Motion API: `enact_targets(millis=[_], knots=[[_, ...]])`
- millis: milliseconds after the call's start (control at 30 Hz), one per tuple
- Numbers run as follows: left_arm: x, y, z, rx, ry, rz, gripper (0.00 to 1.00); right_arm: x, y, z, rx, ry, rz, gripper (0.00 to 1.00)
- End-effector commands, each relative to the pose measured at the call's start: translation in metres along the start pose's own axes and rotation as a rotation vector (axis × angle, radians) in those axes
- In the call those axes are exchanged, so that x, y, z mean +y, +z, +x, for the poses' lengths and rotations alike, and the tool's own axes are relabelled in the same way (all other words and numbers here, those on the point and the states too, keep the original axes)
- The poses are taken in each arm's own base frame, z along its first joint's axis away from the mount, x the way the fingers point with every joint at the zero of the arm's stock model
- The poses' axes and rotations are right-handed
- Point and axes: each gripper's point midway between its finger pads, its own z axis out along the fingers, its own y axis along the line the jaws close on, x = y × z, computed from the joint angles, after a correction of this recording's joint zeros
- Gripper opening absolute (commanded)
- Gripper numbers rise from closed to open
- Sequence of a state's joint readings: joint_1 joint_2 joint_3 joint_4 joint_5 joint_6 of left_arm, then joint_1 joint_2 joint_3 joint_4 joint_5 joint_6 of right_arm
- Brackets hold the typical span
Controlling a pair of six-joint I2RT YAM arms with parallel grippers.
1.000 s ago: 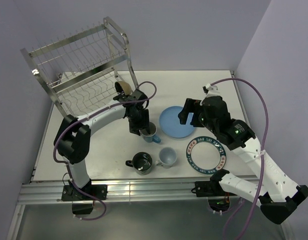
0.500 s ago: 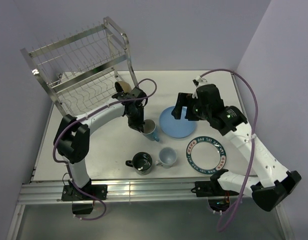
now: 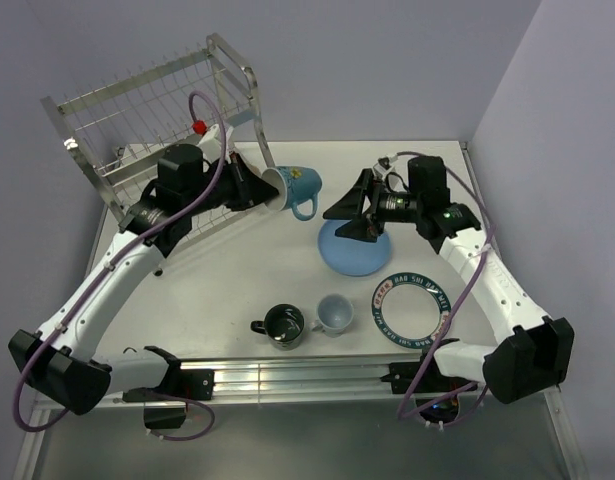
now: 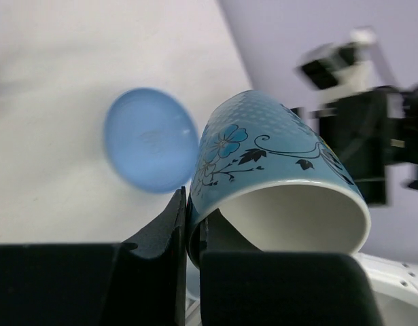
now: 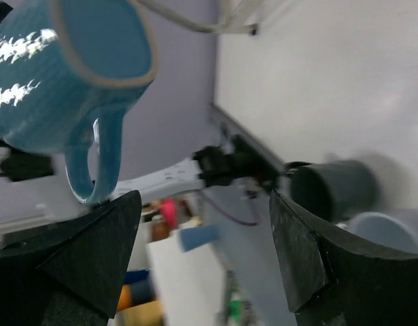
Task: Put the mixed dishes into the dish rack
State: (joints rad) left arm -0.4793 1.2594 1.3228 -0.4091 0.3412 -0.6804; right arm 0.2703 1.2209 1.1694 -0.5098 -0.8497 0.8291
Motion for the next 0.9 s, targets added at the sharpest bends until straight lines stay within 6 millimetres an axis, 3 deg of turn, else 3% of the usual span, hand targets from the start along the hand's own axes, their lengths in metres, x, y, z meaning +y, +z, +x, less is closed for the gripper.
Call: enact_targets(millis=[0,33,67,100,133,167,200,233,267,667,867], knots=[[-0.038,-0.002,-0.013,-0.064,0.034,0.192,0.00,0.057,-0.012,0.014,0.103,0.099,-0.290,0.83],[-0.041,-0.005,-0.014,-0.070,0.037,0.201,0.00,0.071,-0.016,0.009,0.077,0.046,-0.356,0.82],[-0.042,-0.007,-0.013,-0.069,0.041,0.208,0.00,0.082,-0.021,0.010,0.085,0.111,-0.395,0.82],[-0.043,-0.010,-0.013,-0.075,0.042,0.213,0.00,0.080,-0.020,0.013,0.101,0.144,-0.420,0.82],[-0.046,-0.012,-0.015,-0.087,0.046,0.223,0.00,0.097,-0.028,0.012,0.082,0.076,-0.504,0.82],[-0.047,-0.014,-0.016,-0.093,0.047,0.226,0.00,0.104,-0.033,0.012,0.101,0.158,-0.536,0.82],[-0.050,-0.016,-0.016,-0.096,0.054,0.238,0.00,0.099,-0.031,0.013,0.101,0.205,-0.554,0.80],[-0.051,-0.017,-0.017,-0.100,0.055,0.241,0.00,0.111,-0.040,0.015,0.086,0.143,-0.630,0.79],[-0.051,-0.018,-0.017,-0.100,0.056,0.239,0.00,0.114,-0.043,0.015,0.100,0.200,-0.649,0.79],[-0.072,-0.036,-0.025,-0.139,0.055,0.315,0.00,0.130,-0.028,0.032,0.152,0.211,-0.690,0.71],[-0.077,-0.046,-0.026,-0.157,0.051,0.322,0.00,0.127,-0.025,0.036,0.154,0.206,-0.670,0.69]])
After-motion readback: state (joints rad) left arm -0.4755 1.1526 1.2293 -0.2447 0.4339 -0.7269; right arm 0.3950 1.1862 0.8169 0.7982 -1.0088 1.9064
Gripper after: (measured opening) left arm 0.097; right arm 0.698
